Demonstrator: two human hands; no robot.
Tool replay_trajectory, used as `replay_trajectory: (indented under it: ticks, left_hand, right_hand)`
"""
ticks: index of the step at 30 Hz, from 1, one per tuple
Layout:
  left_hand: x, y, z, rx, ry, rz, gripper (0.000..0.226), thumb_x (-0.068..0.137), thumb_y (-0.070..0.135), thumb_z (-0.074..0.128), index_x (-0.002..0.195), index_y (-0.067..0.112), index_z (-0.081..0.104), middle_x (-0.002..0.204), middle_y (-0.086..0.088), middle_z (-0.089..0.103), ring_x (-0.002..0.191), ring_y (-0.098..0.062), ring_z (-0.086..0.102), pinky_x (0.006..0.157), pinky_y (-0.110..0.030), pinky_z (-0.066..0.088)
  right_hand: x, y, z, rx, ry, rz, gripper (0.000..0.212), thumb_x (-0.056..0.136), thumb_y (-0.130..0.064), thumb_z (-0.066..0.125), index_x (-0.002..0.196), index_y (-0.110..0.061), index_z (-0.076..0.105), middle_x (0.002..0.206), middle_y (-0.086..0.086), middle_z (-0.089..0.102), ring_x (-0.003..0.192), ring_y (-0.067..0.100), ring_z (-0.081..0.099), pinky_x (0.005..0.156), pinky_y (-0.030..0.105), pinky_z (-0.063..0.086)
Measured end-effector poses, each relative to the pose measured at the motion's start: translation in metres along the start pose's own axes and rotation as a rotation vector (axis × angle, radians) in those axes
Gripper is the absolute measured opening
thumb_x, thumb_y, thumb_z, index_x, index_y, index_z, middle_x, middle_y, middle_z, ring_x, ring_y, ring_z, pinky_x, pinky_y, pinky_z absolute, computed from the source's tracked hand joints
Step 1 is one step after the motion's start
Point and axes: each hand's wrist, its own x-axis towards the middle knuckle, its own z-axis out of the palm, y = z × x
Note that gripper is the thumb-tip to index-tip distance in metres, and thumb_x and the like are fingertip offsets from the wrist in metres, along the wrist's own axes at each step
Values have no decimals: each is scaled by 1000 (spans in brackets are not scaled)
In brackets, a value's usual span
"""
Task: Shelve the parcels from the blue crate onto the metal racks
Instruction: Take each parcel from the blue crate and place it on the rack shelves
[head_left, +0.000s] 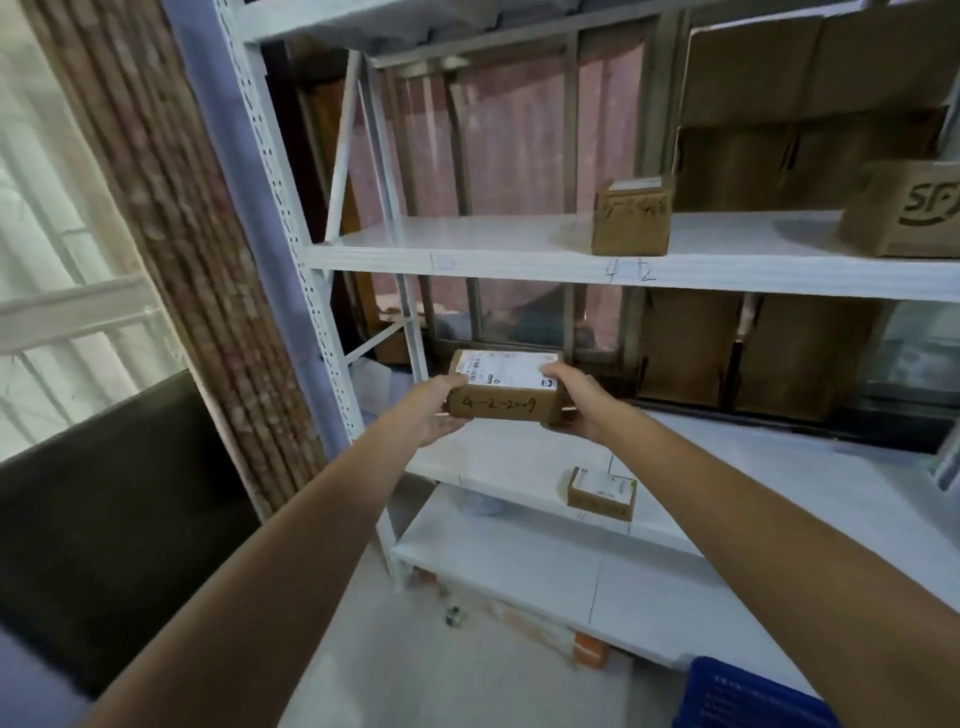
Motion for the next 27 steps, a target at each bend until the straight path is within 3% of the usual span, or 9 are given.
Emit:
replay_trajectory:
  ticks: [6,11,14,16,19,21,23,27]
  left_hand:
    - [111,0,-40,65,67,-36,41,93,17,62,130,3,52,125,-15,61,107,-26,62,88,-30,51]
    - [204,-20,-54,325,131,4,44,90,30,66,121,0,57,117,-9,58,105,-22,54,93,-32,46]
    - [251,-39,-59,476,182,71,47,91,35,64,122,0,61,108,-6,57,99,-23,53,97,-35,47]
    - [282,-52,-65,513,148,77,45,92,34,62,120,0,63,107,-7,59,97,-23,53,99,-39,48]
    - [329,-73,-80,525,82,43,39,90,30,65,115,0,64,94,-7,60,89,-24,53,84,-35,47]
    - [362,-87,-91,537,44,19,36,88,27,68,110,0,65,88,-6,60,86,-24,55,78,-35,45]
    - [395,-100,-104,563,-14,-4,29,86,26,70,103,3,67,91,-6,62,90,-25,58,79,-34,45]
    - [449,-128,-131,603,-92,-23,28,88,26,68,104,4,68,94,-10,64,86,-26,55,75,-31,41]
  right_hand:
    - [125,42,41,75,8,29,64,79,-39,76,131,-16,48,117,13,67,99,25,68,65,33,61]
    - [200,76,53,62,109,52,55,83,-37,72,125,-12,48,124,11,56,108,27,61,79,39,62]
    - [235,95,56,19,205,64,56,80,-38,73,124,-13,51,126,10,54,110,25,59,79,38,61]
    - [257,112,59,-19,245,73,54,81,-37,72,124,-11,52,124,9,58,110,24,59,83,38,60]
    - [284,140,66,-77,331,85,49,81,-37,72,120,-15,52,119,6,62,107,24,60,94,41,54]
    - [302,160,72,-107,392,114,48,78,-39,74,117,-17,55,114,2,64,102,22,60,91,37,50]
    - [320,178,81,-116,447,150,45,76,-38,74,114,-17,59,111,0,66,100,21,60,88,36,49]
    - [357,217,101,-32,522,224,41,72,-32,78,109,-17,68,112,1,69,104,21,62,95,41,51]
